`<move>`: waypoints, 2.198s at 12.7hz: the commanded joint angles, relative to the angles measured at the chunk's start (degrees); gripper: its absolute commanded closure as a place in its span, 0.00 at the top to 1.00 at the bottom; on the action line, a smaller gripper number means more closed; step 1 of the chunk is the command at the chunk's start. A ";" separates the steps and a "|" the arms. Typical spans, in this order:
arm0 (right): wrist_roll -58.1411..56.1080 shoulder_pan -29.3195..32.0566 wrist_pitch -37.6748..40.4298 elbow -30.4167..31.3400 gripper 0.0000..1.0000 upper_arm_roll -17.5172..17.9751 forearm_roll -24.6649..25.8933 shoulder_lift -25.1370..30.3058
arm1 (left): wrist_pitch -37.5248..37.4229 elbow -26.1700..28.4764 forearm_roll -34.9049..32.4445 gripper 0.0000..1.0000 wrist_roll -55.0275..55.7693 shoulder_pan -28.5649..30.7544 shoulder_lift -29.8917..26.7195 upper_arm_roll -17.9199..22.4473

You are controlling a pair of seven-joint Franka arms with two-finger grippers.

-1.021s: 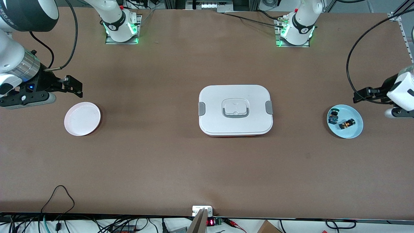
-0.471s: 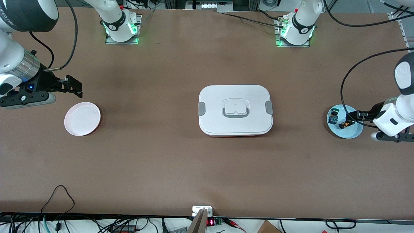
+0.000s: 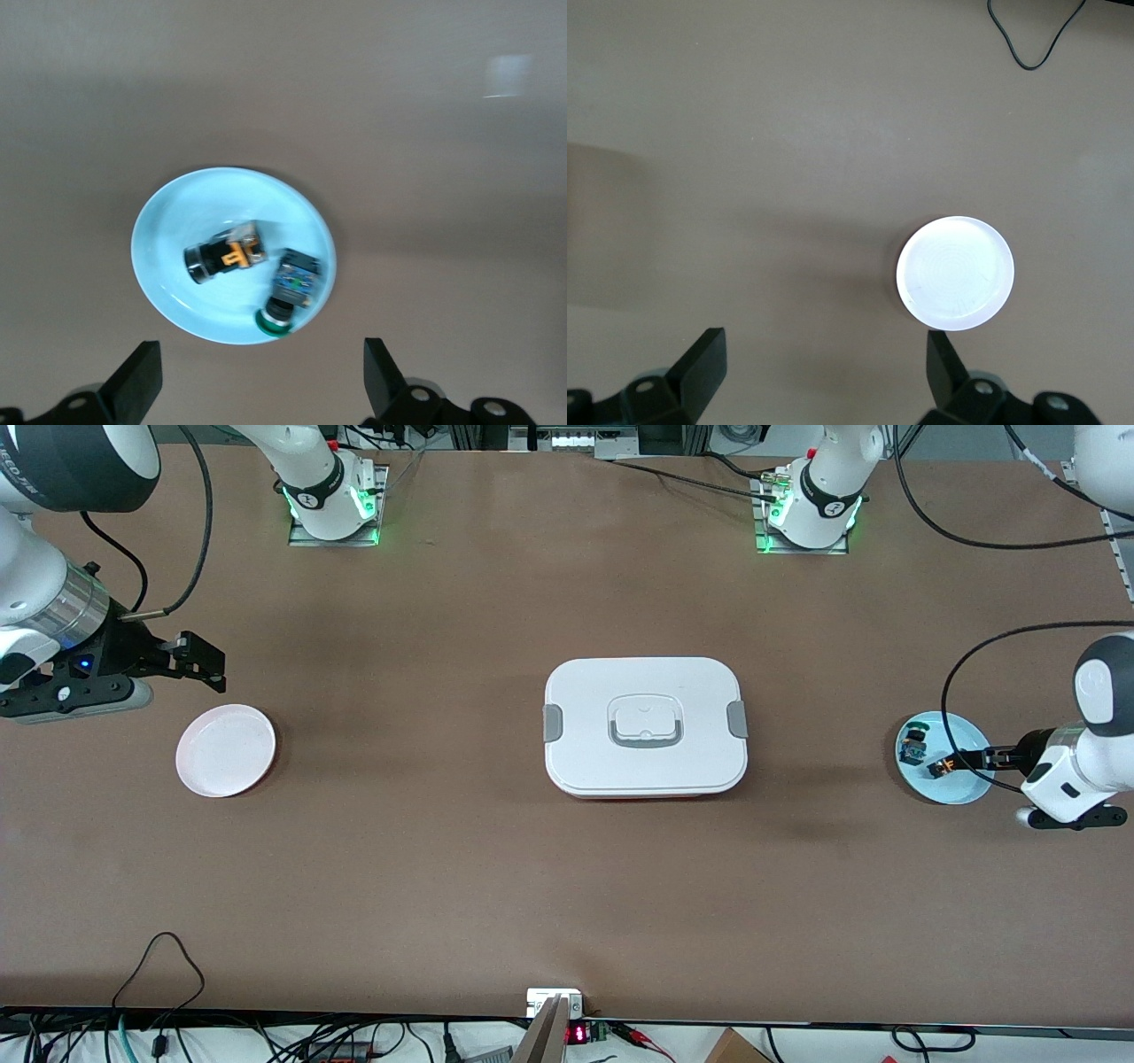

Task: Transfer orange switch to right arm and place
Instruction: 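Move the left gripper down over the orange switch in the blue dish, then close the left gripper on the orange switch and lift it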

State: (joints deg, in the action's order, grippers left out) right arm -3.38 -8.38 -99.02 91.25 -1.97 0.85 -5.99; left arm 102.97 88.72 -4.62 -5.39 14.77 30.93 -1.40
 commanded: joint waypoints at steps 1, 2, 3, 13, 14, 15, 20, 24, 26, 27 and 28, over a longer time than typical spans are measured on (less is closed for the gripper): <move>-0.22 0.12 0.15 -0.37 1.00 0.04 -0.15 0.28 | 0.48 -1.53 -1.18 1.00 0.72 0.87 3.25 -0.45; -0.22 0.12 0.15 -0.38 1.00 0.04 -0.24 0.28 | 0.65 -1.53 -1.09 1.00 0.82 0.96 4.13 -0.45; -0.22 0.12 0.15 -0.38 1.00 -0.05 -0.24 0.28 | 0.65 -1.62 -1.53 1.00 0.73 1.05 5.45 -0.45; -0.31 0.29 0.15 -0.38 1.00 -0.05 -0.15 0.19 | 8.89 -1.18 -1.97 1.00 2.75 4.20 10.29 -0.10; -0.31 0.29 0.15 -0.38 1.00 -0.05 -0.15 0.19 | 10.39 -1.01 -2.84 1.00 2.92 4.47 10.47 -0.10; -0.31 0.29 0.15 -0.38 1.00 -0.05 -0.24 0.19 | 10.23 -0.75 -3.11 1.00 3.97 4.47 10.38 -0.10; -0.31 0.29 0.15 -0.38 1.00 -0.05 -0.15 0.19 | 8.56 0.58 -3.29 1.00 11.52 3.86 10.30 -0.10; -0.31 0.29 0.15 -0.38 1.00 -0.05 -0.24 0.19 | 8.47 2.59 -3.38 1.00 15.14 3.15 10.12 -0.10; -0.31 0.29 0.15 -0.38 1.00 -0.05 -0.24 0.19 | 8.30 3.47 -4.60 1.00 15.32 3.24 9.86 -0.10; -0.31 0.29 0.15 -0.38 1.00 -0.05 -0.15 0.19 | 8.56 3.56 -4.87 1.00 15.32 3.24 10.12 -0.18; -0.31 0.29 0.15 -0.38 1.00 -0.05 -0.24 0.19 | 8.65 3.56 -4.87 1.00 15.32 3.24 10.21 -0.18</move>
State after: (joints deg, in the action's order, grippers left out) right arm -3.38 -8.34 -99.03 91.25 -2.09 0.85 -6.00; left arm 111.73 91.50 -7.57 8.63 18.16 41.71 -1.50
